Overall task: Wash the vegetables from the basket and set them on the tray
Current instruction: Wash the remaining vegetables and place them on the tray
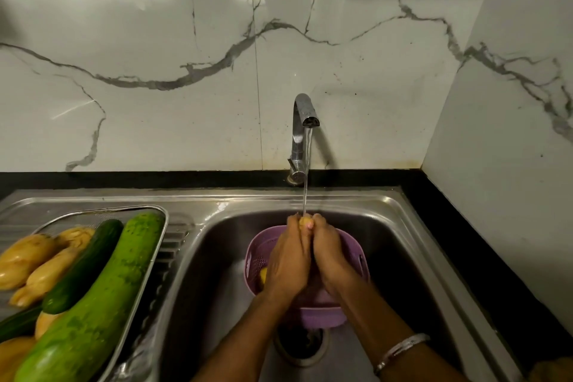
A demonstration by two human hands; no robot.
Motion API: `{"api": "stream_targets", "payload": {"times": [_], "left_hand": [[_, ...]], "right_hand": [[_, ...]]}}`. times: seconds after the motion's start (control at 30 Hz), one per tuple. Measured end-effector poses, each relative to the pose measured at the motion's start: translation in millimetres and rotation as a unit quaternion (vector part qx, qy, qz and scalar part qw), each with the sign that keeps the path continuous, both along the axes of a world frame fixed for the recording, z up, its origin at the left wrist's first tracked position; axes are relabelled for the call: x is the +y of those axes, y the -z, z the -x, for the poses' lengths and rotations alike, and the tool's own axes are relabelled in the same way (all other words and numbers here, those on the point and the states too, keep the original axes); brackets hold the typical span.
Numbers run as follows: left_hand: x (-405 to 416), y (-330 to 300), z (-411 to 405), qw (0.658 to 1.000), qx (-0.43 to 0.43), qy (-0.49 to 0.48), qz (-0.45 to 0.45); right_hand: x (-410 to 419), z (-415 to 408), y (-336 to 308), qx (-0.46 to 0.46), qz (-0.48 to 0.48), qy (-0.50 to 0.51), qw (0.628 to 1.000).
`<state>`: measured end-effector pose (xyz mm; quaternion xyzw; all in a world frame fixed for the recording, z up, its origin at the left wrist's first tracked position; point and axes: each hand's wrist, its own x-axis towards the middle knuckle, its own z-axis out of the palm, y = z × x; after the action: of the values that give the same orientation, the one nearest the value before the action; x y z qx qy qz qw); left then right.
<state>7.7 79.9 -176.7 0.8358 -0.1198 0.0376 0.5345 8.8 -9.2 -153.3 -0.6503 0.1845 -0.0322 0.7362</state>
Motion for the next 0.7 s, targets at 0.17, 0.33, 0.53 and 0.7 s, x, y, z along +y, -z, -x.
{"api": "stream_targets", "payload": {"times": [0.17,0.33,0.53,0.7], "left_hand": [[-4,-15,-7,0.928,0.288,-0.093,0.217],[4,-21,-3,0.859,0.428,-0.029,0.278],[-14,-21,-1,0.932,0.243,-0.048,0.265],[-10,4,-4,0.99,0.087,0.042,0.102]], "right_hand": [[11,0,4,-0.054,0.195,-0.063,0.977],[6,6,1,-0.111,0.284,-0.055,0.951],[10,-12,23,-0.081,0.151,-0.038,0.985],[-3,-15,20,0.004,0.004,-0.022,1.0]]}}
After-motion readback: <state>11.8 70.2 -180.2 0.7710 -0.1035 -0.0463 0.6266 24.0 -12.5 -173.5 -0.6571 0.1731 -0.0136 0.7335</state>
